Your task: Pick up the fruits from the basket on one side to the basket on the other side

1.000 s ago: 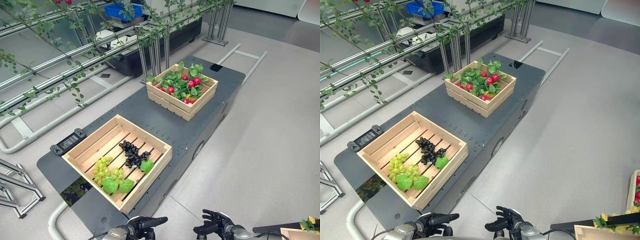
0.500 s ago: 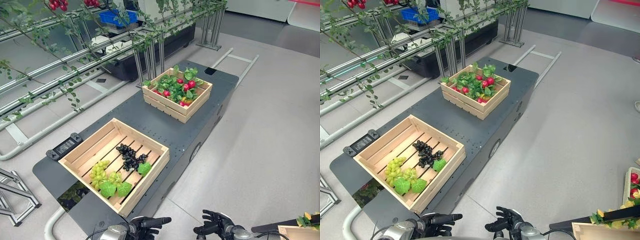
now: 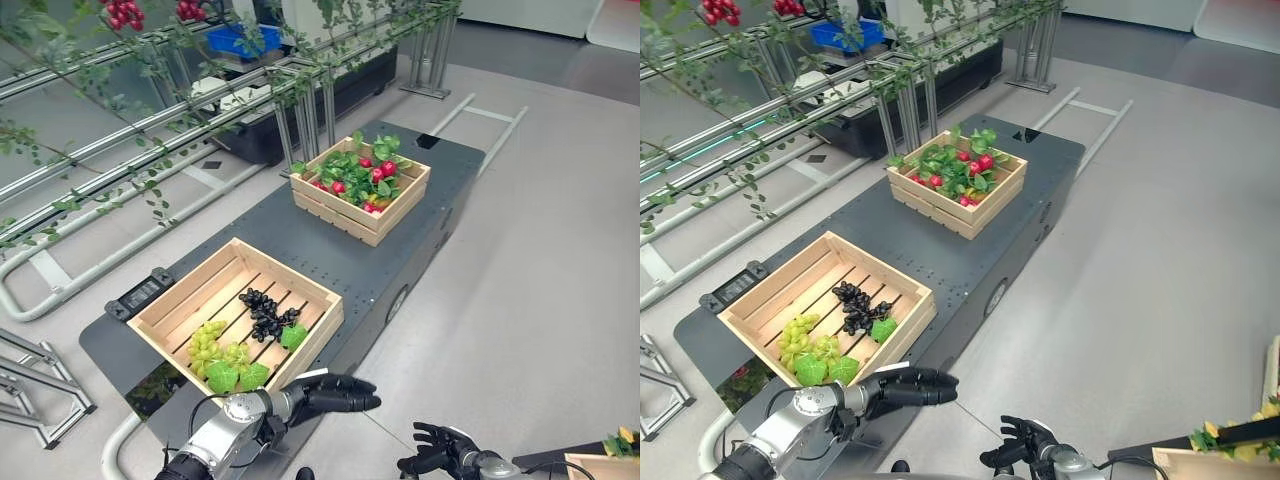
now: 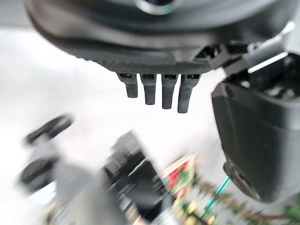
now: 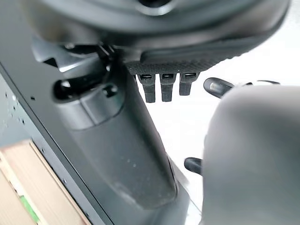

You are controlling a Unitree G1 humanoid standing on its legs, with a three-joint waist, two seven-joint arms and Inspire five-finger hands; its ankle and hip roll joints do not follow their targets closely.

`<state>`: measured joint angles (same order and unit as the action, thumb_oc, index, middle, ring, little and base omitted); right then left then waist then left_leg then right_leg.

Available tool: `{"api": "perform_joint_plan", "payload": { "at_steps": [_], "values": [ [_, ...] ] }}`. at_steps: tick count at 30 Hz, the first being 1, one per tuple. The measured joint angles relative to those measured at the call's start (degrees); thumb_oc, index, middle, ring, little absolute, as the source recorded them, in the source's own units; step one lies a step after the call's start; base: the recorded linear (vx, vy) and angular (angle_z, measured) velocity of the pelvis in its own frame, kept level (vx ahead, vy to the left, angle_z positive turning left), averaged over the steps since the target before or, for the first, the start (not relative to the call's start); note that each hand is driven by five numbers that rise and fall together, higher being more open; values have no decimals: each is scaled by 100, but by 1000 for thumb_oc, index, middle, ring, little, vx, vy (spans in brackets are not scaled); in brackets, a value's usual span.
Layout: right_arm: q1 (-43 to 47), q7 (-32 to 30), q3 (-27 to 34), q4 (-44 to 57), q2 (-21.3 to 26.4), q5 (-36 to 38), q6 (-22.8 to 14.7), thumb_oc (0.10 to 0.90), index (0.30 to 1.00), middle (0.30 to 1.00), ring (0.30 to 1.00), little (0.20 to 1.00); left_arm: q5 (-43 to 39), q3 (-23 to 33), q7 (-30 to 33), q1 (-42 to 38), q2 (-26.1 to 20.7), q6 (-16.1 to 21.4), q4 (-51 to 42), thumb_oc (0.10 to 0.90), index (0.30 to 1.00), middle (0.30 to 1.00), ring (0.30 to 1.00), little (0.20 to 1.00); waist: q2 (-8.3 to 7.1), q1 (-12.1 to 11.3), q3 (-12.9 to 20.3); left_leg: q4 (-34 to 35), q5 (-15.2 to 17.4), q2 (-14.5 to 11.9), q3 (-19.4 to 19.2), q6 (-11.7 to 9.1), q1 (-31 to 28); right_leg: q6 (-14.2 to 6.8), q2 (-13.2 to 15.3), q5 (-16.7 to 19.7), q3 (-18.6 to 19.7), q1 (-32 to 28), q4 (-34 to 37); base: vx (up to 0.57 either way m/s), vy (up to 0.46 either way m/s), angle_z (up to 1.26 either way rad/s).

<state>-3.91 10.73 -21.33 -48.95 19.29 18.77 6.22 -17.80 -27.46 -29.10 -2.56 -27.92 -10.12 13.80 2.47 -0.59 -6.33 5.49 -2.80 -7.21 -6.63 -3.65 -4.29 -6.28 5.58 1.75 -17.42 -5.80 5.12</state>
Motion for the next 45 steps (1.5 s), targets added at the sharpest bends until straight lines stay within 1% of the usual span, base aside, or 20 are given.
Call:
{"api": "perform_joint_plan", "payload": {
  "at_steps": [3,4,6,10,14,25,27,28,30,31,32,33,35,36,37,39,40,41,42,45],
  "values": [
    [-216,-49,52,-3,16,220,-8,800,900,900,900,900,27,224,129,-41,-44,301,-416,800,900,900,900,900,-41,-11,-19,-1,-195,-41,-564,186,325,-85,125,-66,-547,-14,-5,26,78,99],
    [-216,-49,52,-3,16,220,-8,800,900,900,900,900,27,224,129,-41,-44,301,-416,800,900,900,900,900,-41,-11,-19,-1,-195,-41,-564,186,325,-85,125,-66,-547,-14,-5,34,68,62],
    [-214,-63,55,-15,2,250,-15,800,900,900,900,900,232,378,424,48,-264,575,-549,800,900,900,900,900,-93,-65,-52,-41,-300,68,-386,42,379,-129,206,-102,-535,-58,-4,75,149,52],
    [-138,-61,95,-19,-66,244,-235,800,900,900,900,900,818,811,1292,250,-700,930,-552,800,900,900,900,900,-242,-180,-141,-41,-304,168,-294,61,391,-249,294,-161,-520,-96,0,63,115,17],
    [-209,-61,108,-32,-126,247,-270,800,900,900,900,900,1180,1296,2072,386,-724,1193,-551,800,900,900,900,900,-297,-370,-166,-41,-305,175,-226,59,418,-270,291,-175,-554,-96,0,49,36,6],
    [-335,-63,292,-37,-371,424,-349,800,900,900,900,900,1800,1437,3106,453,-679,1637,-591,800,900,900,900,900,-454,-340,-279,-40,-293,257,-182,86,438,-316,370,-201,-527,-83,-55,44,136,3],
    [-308,-63,307,-37,-351,429,-438,800,900,900,900,900,1831,1439,3305,419,-666,1777,-592,800,900,900,900,900,-480,-308,-429,-75,-252,275,-183,140,363,-350,470,-345,-522,-7,-494,11,172,7],
    [-232,-63,326,-23,-234,444,-549,800,900,900,900,900,1853,1437,3389,384,-607,1836,-592,800,900,900,900,900,-381,-205,-600,-87,-171,233,-144,199,313,-325,584,-437,-488,253,-1298,38,102,13],
    [-193,-66,328,6,-151,446,-657,800,900,900,900,900,1945,1434,3422,342,-617,1922,-592,800,900,900,900,900,-376,-174,-665,-124,-117,221,-133,287,296,-317,786,-446,-428,658,-2228,66,23,8],
    [-179,-69,400,147,-110,486,-786,800,900,900,900,900,2033,1434,3486,246,-681,1941,-591,800,900,900,900,900,-449,-175,-787,-130,-113,260,-47,375,163,-329,1013,-474,-221,1081,-3193,109,-117,22],
    [-211,-68,444,191,-171,567,-806,800,900,900,900,900,2045,1441,3515,186,-744,1941,-591,800,900,900,900,900,-534,-150,-791,-92,-125,276,40,400,146,-330,1003,-514,-12,1270,-3370,98,-123,31],
    [-212,-66,444,177,-208,645,-815,800,900,900,900,900,2045,1443,3561,147,-773,1945,-594,800,900,900,900,900,-588,-173,-804,-77,-130,275,92,405,138,-331,909,-515,72,1296,-3259,142,-281,50],
    [-187,-66,460,-27,-359,651,-946,800,900,900,900,900,2062,1418,3660,26,-871,1934,-590,800,900,900,900,900,-688,-166,-809,-103,-141,270,352,412,330,-327,489,-508,570,1312,-2124,135,-368,61],
    [-194,-66,465,-50,-383,650,-949,800,900,900,900,900,2094,1411,3672,3,-867,1934,-591,800,900,900,900,900,-686,-150,-810,-117,-142,270,379,414,386,-309,418,-488,657,1279,-1772,150,-325,77],
    [-187,-66,467,-173,-434,693,-963,800,900,900,900,900,2223,1367,3734,-64,-872,1929,-588,800,900,900,900,900,-680,-108,-812,-84,-181,317,535,400,520,-321,330,-425,963,1238,-847,139,-244,69],
    [-129,-66,488,-321,-518,767,-1004,800,900,900,900,900,2285,1286,3796,-80,-919,1927,-574,800,900,900,900,900,-722,-23,-794,-44,-285,394,766,287,595,-345,309,-190,1354,1031,22,180,-242,88],
    [-115,-65,496,-404,-545,863,-1011,800,900,900,900,900,2311,1247,3801,-72,-929,1926,-542,800,900,900,900,900,-749,4,-787,-43,-287,444,848,249,577,-384,333,14,1403,961,-14,273,-305,108],
    [-90,-57,539,-423,-535,929,-1008,800,900,900,900,900,2327,1235,3857,54,-882,1930,-523,800,900,900,900,900,-683,138,-811,-44,-248,417,875,176,479,-262,293,297,1460,861,-212,212,-233,90],
    [-100,-59,602,-353,-474,915,-977,800,900,900,900,900,2381,1223,3988,288,-845,1919,-590,800,900,900,900,900,-551,170,-814,-44,-182,210,744,80,334,-209,136,130,1367,690,-241,222,-267,60],
    [-179,-58,638,-101,-395,885,-895,800,900,900,900,900,2403,1235,4278,580,-817,1917,-724,800,900,900,900,900,-478,108,-795,-59,-128,-27,577,-81,198,-32,-95,138,1208,378,-1,41,-149,19]
  ]
}}
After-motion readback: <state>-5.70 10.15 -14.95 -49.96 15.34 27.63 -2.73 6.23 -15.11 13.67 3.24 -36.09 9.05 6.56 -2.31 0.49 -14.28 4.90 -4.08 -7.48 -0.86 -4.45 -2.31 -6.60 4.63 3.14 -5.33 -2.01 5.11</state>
